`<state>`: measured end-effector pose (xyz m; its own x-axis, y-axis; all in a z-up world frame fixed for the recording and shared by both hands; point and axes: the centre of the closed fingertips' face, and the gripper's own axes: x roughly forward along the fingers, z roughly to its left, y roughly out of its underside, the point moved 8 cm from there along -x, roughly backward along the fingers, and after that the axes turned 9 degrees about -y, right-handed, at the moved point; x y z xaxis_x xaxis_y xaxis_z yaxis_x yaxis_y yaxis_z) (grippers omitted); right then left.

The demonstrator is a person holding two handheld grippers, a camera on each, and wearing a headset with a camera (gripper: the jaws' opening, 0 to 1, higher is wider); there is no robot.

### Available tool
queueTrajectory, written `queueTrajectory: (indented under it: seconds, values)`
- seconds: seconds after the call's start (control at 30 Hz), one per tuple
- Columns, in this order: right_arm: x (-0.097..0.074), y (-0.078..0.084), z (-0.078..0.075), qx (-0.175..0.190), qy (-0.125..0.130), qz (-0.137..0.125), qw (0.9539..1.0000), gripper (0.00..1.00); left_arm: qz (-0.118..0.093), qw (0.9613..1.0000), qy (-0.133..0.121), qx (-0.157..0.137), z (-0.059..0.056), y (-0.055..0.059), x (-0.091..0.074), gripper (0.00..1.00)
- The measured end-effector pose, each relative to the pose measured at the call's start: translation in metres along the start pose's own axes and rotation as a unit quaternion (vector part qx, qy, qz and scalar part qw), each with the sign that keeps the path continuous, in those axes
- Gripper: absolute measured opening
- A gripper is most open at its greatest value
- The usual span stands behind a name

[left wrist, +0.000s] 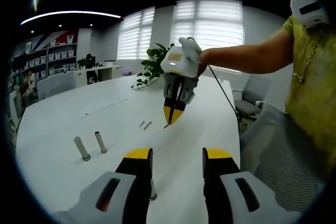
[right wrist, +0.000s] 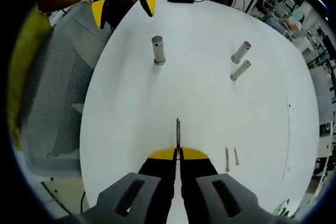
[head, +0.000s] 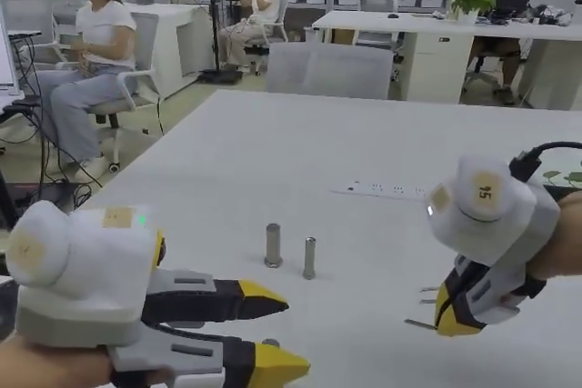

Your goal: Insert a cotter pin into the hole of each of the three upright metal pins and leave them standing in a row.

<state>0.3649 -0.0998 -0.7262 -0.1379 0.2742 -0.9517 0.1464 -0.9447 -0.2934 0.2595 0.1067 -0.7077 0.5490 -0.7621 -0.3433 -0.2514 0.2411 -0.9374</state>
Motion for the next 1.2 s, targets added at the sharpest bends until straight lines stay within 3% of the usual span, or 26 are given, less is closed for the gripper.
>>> queueTrajectory:
  seconds: [0.5, 0.8, 1.2]
  values:
    - [-0.016, -0.036, 0.035, -0.032, -0.018, -0.007, 0.9993, 0.03, 0.003, 0.9993, 0.026, 0.025, -0.01, -0.006, 0.027, 0.32]
    - [-0.024, -0.052, 0.053, -0.056, -0.017, -0.008, 0.9983, 0.03, 0.002, 0.9989, 0.038, 0.028, -0.016, -0.009, 0.037, 0.28]
    - [-0.025, -0.064, 0.061, -0.073, -0.018, -0.013, 0.9971, 0.03, 0.001, 0.9985, 0.045, 0.032, -0.021, -0.015, 0.044, 0.19]
